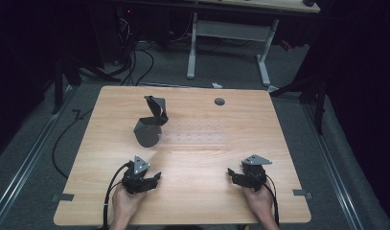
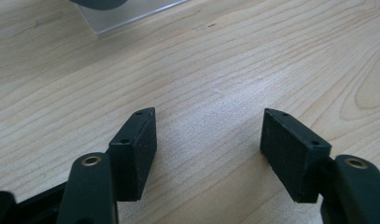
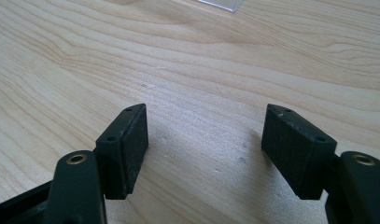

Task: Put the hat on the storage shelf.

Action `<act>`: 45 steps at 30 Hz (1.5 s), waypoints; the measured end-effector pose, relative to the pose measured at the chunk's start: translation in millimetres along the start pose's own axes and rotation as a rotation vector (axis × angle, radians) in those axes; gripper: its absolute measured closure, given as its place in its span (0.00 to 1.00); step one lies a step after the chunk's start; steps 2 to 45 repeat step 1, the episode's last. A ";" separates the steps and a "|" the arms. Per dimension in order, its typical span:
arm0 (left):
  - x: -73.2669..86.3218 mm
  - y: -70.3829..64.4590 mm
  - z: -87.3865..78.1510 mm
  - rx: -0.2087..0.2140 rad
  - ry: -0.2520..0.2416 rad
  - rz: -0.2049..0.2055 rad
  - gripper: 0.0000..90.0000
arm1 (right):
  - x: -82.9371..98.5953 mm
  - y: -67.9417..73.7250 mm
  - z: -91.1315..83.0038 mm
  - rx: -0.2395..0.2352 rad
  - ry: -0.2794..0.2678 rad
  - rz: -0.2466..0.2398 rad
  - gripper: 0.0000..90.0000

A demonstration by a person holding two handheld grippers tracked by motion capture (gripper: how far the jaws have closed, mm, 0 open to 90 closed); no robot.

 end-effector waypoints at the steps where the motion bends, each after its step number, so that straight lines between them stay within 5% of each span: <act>1: 0.2 0.2 0.0 0.000 0.002 0.002 0.40 | 0.0 0.0 0.0 0.000 0.000 0.001 0.35; 45: 0.2 0.2 0.0 0.000 0.002 0.002 0.40 | 0.0 0.0 0.0 0.000 0.000 0.001 0.35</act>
Point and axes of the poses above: each handheld gripper's, and its own axes: z roughly forward along the jaws, x roughly out of its underside, y roughly to its left, the point moved 8 cm from there along z, roughly forward along the jaws, and after that the axes turned 2 degrees about -y, right-handed, at the moved point
